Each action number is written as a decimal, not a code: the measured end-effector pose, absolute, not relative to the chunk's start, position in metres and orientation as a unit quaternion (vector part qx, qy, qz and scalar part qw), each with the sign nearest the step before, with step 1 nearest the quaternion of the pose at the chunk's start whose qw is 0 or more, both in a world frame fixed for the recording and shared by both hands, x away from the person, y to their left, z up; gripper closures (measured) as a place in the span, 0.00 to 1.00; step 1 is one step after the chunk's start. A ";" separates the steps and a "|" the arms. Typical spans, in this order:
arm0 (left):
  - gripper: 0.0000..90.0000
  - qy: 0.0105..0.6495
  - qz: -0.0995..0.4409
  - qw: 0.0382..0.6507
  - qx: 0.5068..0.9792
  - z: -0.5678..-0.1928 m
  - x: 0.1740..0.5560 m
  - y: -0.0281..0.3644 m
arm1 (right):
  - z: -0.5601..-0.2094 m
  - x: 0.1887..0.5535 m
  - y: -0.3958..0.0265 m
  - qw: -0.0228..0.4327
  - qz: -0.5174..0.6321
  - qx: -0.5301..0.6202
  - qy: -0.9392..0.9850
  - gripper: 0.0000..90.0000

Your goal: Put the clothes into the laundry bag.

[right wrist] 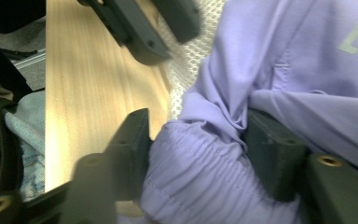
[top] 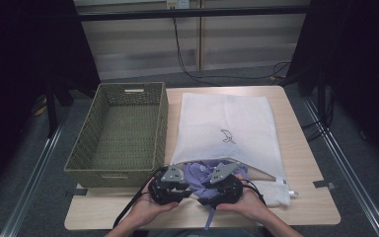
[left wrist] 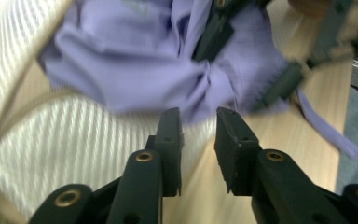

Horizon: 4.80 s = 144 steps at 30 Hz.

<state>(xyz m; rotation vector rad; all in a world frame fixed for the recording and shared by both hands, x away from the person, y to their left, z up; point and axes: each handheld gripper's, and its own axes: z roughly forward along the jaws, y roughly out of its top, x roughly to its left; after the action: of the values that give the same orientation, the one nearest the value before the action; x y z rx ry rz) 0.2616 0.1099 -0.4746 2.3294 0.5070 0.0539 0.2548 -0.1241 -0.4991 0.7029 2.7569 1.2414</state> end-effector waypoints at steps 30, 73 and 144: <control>0.96 0.180 0.014 0.328 0.927 -0.488 0.271 0.100 | -0.484 0.273 -0.150 0.005 0.428 0.289 0.856 0.92; 0.88 0.121 -0.014 0.350 0.929 -0.487 0.266 0.035 | -0.493 0.295 -0.169 0.016 0.424 0.339 0.840 0.91; 0.97 0.103 -0.008 0.360 0.927 -0.493 0.255 0.029 | -0.501 0.342 -0.173 0.055 0.424 0.401 0.810 0.88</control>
<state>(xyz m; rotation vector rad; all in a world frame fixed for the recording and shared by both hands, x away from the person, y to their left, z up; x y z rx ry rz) 0.2552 0.0294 -0.4932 2.3902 0.2651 -0.0217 0.3420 -0.1730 -0.5009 1.2163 2.4612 1.2875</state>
